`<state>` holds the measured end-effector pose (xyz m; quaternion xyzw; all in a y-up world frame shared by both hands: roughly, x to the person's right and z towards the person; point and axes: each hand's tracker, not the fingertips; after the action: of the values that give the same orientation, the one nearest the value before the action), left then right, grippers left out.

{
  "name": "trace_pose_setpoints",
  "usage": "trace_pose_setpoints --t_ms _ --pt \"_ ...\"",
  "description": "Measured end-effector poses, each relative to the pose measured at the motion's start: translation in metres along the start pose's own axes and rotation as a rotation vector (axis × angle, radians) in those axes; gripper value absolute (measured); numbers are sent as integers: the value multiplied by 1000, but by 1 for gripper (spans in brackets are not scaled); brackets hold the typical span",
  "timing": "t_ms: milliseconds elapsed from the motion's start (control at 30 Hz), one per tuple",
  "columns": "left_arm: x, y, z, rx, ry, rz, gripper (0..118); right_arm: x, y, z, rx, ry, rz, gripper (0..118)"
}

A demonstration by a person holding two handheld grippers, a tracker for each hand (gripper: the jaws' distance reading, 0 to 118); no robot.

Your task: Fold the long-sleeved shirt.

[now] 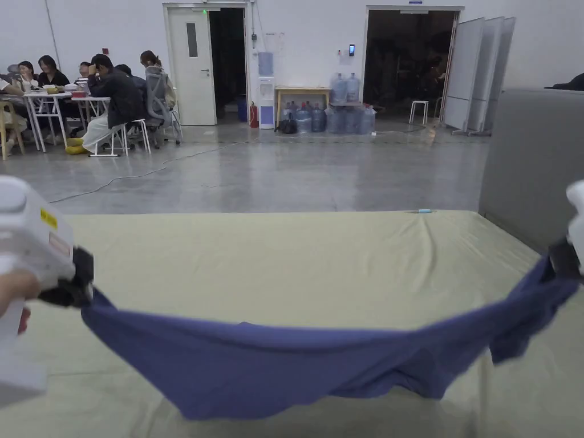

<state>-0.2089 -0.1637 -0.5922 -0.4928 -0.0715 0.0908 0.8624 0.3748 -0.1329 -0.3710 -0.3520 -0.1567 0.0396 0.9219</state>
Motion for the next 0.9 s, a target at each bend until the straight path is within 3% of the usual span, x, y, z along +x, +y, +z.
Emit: trace_pose_setpoints --t_ms 167,267,367,600,900 --pt "-40 -83 -12 -145 -42 -30 0 -3 -114 22 -133 66 -9 0" --pt "-53 -133 -3 -177 5 -90 0 -2 -166 40 -208 87 -36 0" --pt "-68 -167 -1 -190 8 -115 0 -9 -205 58 -253 92 -5 0" --pt "-91 -221 -10 -238 19 -111 0 -30 -266 72 -379 130 29 0" --pt "-118 -238 -43 -276 15 -48 0 -61 -298 35 -529 165 118 4"
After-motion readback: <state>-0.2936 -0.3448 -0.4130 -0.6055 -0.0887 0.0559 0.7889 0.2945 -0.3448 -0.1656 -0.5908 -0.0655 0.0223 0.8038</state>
